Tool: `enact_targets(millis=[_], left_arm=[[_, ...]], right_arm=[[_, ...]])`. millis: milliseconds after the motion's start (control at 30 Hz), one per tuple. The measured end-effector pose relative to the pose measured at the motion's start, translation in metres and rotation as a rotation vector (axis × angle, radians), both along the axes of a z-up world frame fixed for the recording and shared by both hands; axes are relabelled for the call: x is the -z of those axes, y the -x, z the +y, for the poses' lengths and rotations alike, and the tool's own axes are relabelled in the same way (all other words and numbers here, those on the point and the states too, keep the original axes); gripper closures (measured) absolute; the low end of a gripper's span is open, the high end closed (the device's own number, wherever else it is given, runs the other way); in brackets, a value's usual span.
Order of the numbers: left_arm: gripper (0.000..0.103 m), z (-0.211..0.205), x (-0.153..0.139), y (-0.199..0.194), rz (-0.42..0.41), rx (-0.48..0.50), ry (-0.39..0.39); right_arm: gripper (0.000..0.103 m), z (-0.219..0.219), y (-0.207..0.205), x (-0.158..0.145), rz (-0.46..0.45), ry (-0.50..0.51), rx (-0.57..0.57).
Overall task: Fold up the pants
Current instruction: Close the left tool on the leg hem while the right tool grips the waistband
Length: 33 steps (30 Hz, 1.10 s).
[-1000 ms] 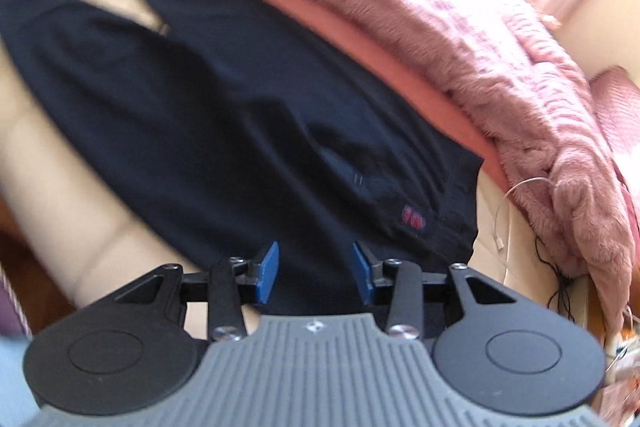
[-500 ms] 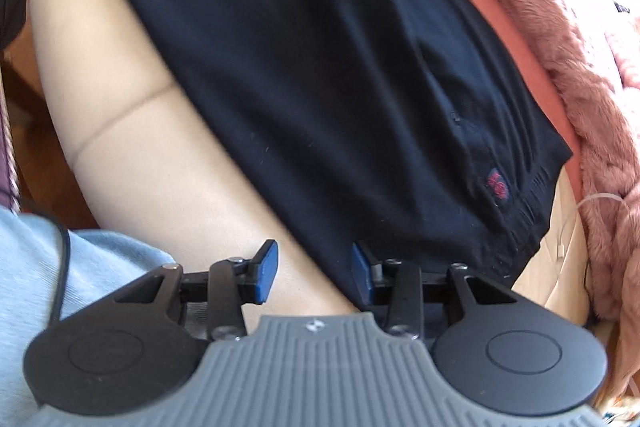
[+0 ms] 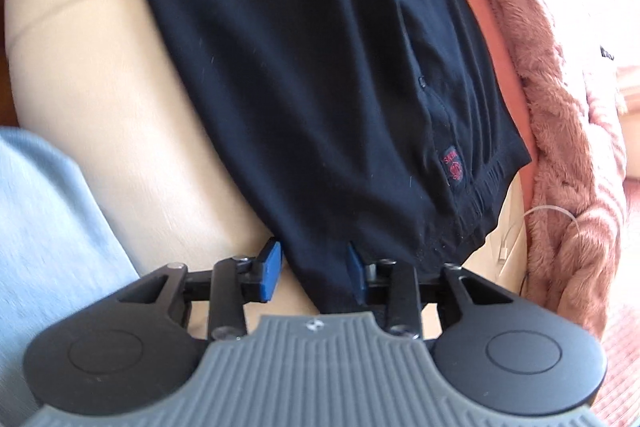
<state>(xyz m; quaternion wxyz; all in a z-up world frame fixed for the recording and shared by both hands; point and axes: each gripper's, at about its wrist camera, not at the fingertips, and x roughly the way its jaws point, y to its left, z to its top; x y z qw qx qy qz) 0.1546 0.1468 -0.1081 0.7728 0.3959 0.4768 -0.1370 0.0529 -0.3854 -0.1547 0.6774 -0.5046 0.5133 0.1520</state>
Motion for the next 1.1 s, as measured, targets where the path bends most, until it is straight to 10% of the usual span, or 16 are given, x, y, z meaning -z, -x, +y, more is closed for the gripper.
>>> enact_targets(millis=[100,233,567,767,1100], left_arm=[[0.090,0.004,0.018,0.003,0.080,0.125,-0.092],[0.085,0.016,0.032,0.005,0.160,0.196,-0.132],[0.075,0.015,0.073,0.009,0.326,0.326,-0.193],[0.069,0.013,0.089,0.004,0.229,0.366,-0.241],[0.103,0.003,0.102,0.017,0.111,0.300,-0.285]], right_arm=[[0.073,-0.001,0.003,0.000,0.020,0.034,-0.053],[0.103,0.003,0.007,-0.001,0.030,0.065,-0.090],[0.103,-0.007,-0.026,-0.038,-0.124,-0.064,0.132],[0.103,-0.009,-0.041,-0.051,-0.173,-0.124,0.222],[0.103,-0.009,-0.028,-0.039,-0.137,-0.077,0.148]])
